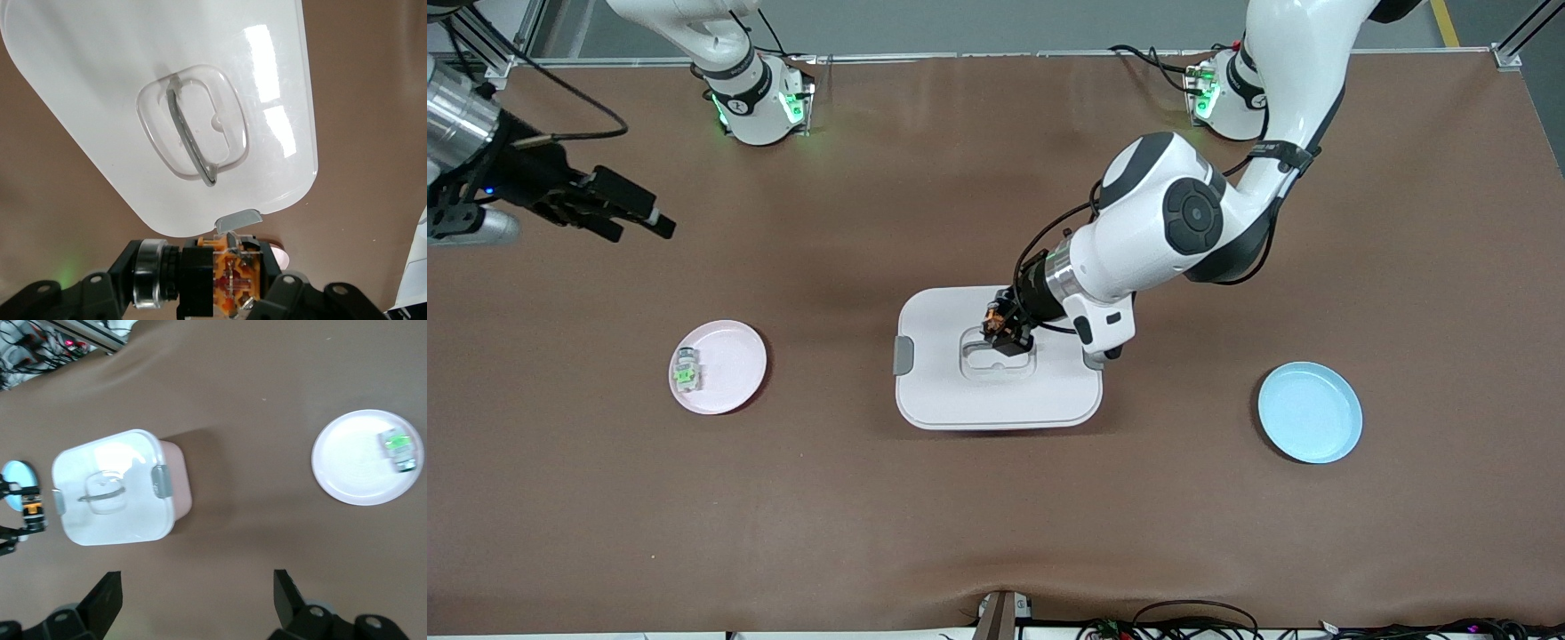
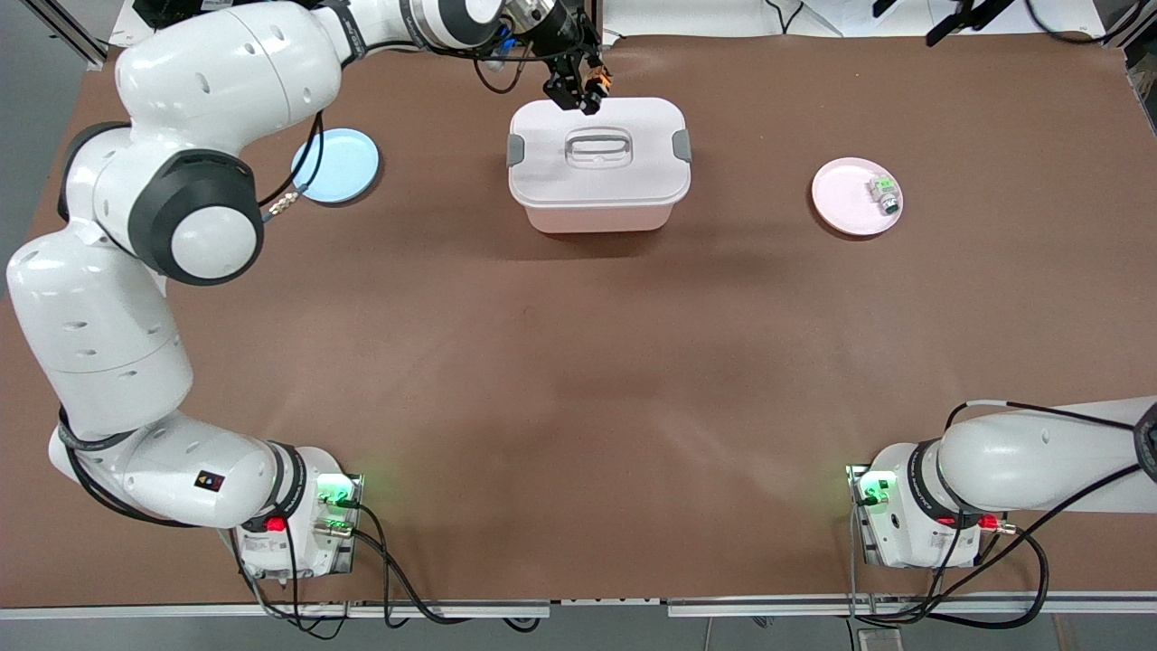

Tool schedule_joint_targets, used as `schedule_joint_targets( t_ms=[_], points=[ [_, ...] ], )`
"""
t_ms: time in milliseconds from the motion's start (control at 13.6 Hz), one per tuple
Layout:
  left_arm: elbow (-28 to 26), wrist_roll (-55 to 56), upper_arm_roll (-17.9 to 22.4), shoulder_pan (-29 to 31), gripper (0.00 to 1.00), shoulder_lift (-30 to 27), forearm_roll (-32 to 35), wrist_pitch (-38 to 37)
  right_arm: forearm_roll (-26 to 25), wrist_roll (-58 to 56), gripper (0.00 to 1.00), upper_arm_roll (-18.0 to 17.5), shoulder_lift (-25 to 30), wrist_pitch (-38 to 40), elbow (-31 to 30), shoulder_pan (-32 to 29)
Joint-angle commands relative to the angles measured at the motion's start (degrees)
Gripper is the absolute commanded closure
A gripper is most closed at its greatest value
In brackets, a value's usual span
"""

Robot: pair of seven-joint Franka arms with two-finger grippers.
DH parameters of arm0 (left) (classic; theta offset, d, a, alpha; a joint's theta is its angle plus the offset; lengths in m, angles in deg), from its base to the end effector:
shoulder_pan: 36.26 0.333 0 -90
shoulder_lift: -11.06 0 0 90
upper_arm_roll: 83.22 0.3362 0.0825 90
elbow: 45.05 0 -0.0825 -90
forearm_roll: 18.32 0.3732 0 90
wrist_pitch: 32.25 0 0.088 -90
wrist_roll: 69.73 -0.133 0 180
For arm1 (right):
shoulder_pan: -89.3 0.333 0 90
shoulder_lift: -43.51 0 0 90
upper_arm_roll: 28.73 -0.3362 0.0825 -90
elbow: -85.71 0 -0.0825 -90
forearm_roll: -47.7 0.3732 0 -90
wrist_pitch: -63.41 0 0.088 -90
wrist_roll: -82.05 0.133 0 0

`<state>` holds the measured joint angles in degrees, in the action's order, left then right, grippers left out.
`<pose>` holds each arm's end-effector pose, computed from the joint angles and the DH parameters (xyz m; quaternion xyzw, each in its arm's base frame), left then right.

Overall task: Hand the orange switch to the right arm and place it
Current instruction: 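Carry the switch over the white box while the right gripper reaches toward it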

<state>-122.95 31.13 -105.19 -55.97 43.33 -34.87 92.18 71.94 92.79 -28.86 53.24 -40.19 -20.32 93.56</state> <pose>0.5848 -0.4595 0.4432 0.7830 0.5640 -0.1668 0.2026 0.5048 0.0836 0.6081 -0.9723 0.0903 -0.0345 0.2130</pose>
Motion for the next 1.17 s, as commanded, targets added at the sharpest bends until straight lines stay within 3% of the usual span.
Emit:
schedule_joint_targets(
  t_ms=[0, 294, 440, 807, 1101],
  points=[
    [2.5, 3.6, 3.7, -5.1, 1.0, 0.6, -0.1, 0.6, 4.3, 2.3, 0.0, 0.2, 7.2, -9.7, -11.5, 3.8],
    [4.2, 4.5, 8.8, -12.2, 1.0, 1.6, -0.2, 3.5, 4.8, 13.6, 0.0, 0.2, 6.8, -26.5, -16.0, 16.0],
    [5.1, 5.0, 9.1, -13.8, 1.0, 2.4, -0.2, 4.4, 4.8, 14.3, 0.0, 0.2, 4.9, -34.0, -18.2, 20.3],
    [5.4, 5.0, 9.1, -15.1, 1.0, 2.6, -0.1, 4.3, 5.7, 13.5, 0.0, 0.2, 1.0, -39.6, -18.3, 24.2],
    [5.4, 5.0, 9.1, -16.0, 1.0, 2.7, -0.2, 4.3, 14.0, 9.2, 0.0, 0.2, -1.9, -46.4, -18.3, 27.1]
  ],
)
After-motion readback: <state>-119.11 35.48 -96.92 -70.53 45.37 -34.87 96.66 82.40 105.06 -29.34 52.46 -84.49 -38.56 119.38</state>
